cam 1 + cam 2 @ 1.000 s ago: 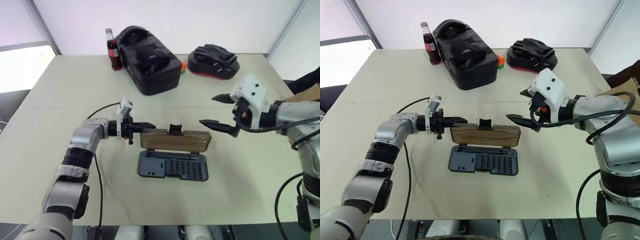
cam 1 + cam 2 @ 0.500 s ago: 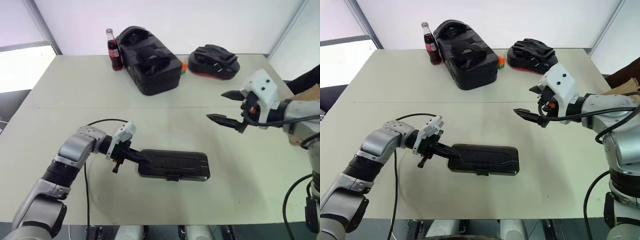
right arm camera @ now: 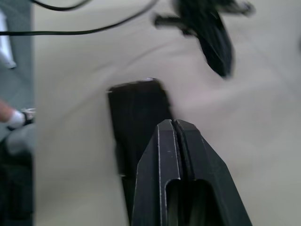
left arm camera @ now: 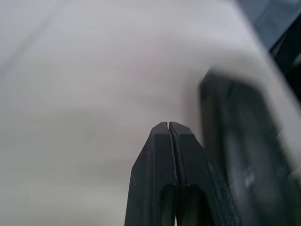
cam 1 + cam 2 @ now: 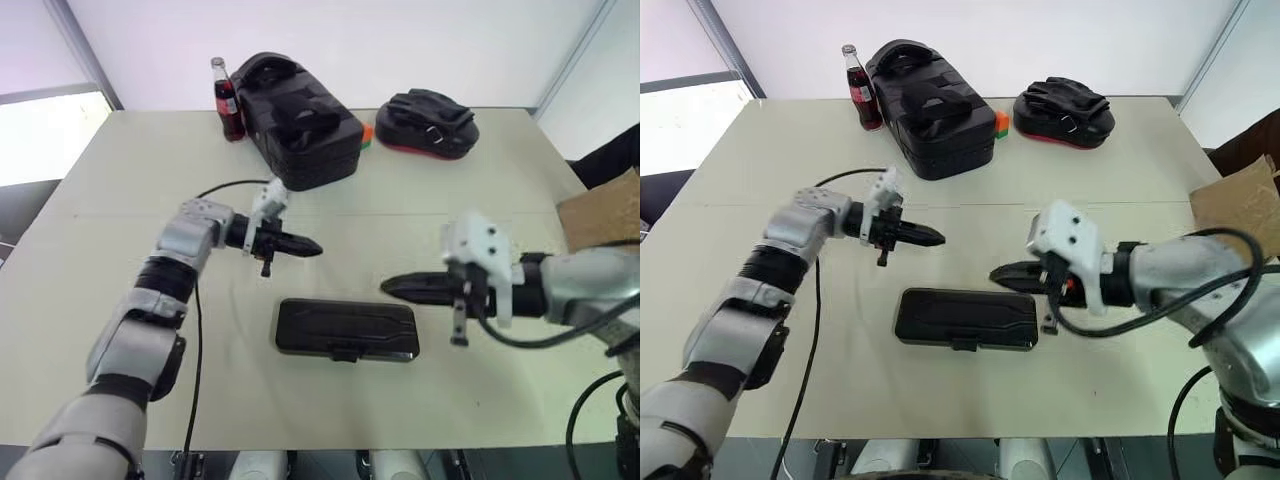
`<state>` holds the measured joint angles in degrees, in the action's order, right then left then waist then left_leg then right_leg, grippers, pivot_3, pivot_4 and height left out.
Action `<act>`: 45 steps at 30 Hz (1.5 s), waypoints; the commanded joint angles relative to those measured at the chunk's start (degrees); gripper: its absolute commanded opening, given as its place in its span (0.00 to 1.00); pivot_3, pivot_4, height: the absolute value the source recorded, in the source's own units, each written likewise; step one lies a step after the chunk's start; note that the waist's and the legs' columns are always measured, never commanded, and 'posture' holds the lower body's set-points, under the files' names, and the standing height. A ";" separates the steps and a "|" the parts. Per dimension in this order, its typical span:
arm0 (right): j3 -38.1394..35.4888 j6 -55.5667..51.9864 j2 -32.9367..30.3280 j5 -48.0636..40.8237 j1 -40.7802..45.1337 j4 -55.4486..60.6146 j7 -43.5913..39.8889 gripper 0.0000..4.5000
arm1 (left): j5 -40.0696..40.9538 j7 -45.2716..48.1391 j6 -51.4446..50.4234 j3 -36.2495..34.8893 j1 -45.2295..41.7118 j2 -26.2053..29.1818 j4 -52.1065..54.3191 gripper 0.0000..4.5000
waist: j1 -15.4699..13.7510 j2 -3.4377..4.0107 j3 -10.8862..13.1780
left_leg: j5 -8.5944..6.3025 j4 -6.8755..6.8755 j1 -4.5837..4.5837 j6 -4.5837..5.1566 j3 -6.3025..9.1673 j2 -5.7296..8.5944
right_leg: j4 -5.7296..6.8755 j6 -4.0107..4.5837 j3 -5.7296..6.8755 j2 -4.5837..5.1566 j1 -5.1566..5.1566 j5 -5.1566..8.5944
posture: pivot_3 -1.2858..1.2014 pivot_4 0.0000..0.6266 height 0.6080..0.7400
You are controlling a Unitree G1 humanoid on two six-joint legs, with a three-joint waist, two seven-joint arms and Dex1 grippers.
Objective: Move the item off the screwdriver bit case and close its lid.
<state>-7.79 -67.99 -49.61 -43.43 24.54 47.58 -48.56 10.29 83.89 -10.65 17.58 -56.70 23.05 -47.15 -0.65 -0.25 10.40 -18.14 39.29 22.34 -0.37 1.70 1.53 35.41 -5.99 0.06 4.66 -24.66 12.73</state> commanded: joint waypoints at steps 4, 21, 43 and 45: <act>13.20 4.42 -1.15 5.23 -1.96 5.03 5.03 0.02 | -10.42 -0.84 17.15 4.51 -3.74 -6.19 -14.33 0.00 | -0.20 -0.04 -0.01 | -0.02 0.00 0.07 0.03 0.04 0.00 | -0.04 0.00 0.00 0.01 -0.04 0.00 | 0.52 0.24 1.00; 33.38 7.76 4.13 19.15 -7.75 2.87 17.24 0.02 | -11.69 1.42 19.12 3.66 -4.07 -13.48 -15.62 0.00 | -0.03 -0.15 -0.09 | -0.07 0.32 0.04 0.12 0.19 0.05 | 0.10 -0.03 0.05 0.06 0.12 -0.01 | 0.52 0.24 1.00; 13.08 1.97 5.08 1.04 -7.73 8.34 8.71 0.02 | -7.86 -4.28 17.56 -7.93 -11.60 -11.49 -16.65 0.00 | -0.03 -0.21 -0.05 | -0.14 0.63 0.08 0.24 0.21 0.00 | 0.37 -0.04 0.05 0.01 0.09 -0.01 | 0.52 0.24 1.00; 5.12 0.42 6.64 -6.39 -7.02 7.42 9.97 0.02 | -4.98 0.32 12.76 -9.69 -10.88 -10.24 -12.56 0.00 | 0.11 -0.21 -0.05 | -0.16 0.63 0.06 0.27 0.20 -0.02 | 0.39 -0.04 0.05 0.01 0.10 -0.01 | 0.52 0.24 1.00</act>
<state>3.93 -66.45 -43.86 -43.49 16.70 53.87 -39.22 2.26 80.73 5.38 9.81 -67.65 12.16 -63.13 -0.54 -0.46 10.35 -18.30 39.92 22.38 -0.09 1.89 1.49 35.83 -6.03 0.11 4.66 -24.55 12.73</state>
